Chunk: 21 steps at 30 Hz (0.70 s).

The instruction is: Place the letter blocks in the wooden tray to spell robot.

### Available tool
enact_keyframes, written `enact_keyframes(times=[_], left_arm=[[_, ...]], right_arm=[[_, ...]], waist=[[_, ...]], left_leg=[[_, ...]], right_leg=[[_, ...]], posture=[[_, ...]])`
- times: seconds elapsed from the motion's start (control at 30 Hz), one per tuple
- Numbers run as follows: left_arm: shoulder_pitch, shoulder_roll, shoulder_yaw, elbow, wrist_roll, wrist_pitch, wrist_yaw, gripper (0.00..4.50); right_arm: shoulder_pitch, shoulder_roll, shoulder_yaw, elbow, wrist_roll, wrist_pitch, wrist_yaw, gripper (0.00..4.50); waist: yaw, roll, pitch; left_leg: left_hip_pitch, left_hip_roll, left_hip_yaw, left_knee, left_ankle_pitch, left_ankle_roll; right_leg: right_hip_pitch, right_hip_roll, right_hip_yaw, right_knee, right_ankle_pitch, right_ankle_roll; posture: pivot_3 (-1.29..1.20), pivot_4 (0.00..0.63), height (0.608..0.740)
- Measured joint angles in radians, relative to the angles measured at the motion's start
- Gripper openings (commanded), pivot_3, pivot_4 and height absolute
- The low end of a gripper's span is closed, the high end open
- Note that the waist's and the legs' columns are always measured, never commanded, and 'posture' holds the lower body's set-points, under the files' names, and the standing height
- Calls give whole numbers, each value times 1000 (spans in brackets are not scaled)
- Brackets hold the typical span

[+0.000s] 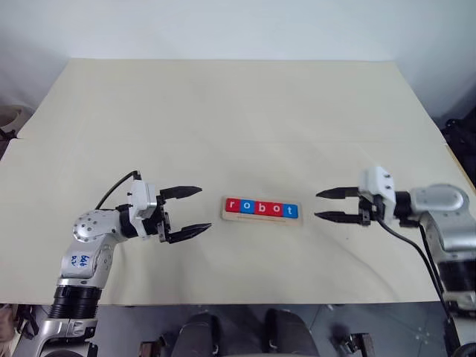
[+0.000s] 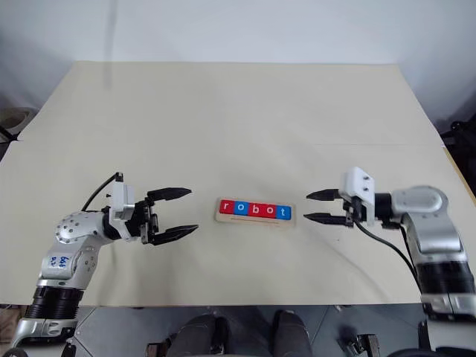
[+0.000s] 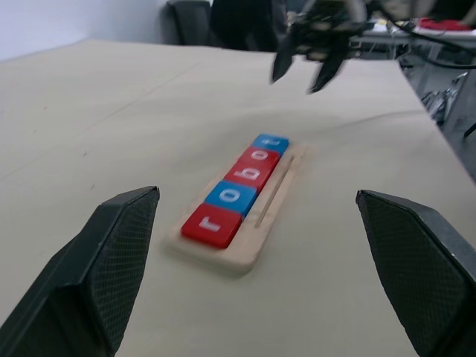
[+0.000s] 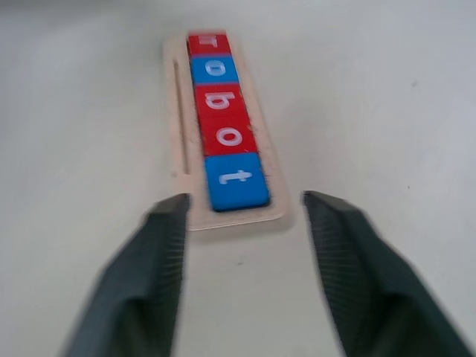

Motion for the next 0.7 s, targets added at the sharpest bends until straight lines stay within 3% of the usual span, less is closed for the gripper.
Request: enact_keyframes(times=[0.07,0.1,0.2,0.7], left_arm=[[-3,14,3,22,5,-12,-10,4500],[-2,25,11,28,7,-14,-11,4500],[0,55,30,51,21,-13,6,4500],[-14,69,53,69,42,-17,33,4500]], right_arm=[[62,-8,-40,-47,21,8,-17,4326],[123,-10,-67,-97,42,25,-33,4466],[221,14,-102,-160,80,55,-83,4466],[297,62,-110,-242,118,45,-175,4466]], waist=[[-1,0,0],[0,0,0],[1,0,0],[1,0,0]], left_leg=[[1,0,0,0,0,0],[1,1,-1,-1,0,0],[1,0,-1,-1,0,0],[2,0,-1,-1,0,0]], right_leg=[[0,0,0,0,0,0],[0,0,0,0,0,0],[0,0,1,0,0,0],[0,0,2,1,0,0]], posture=[[0,150,740],[0,150,740],[0,150,740],[0,150,740]])
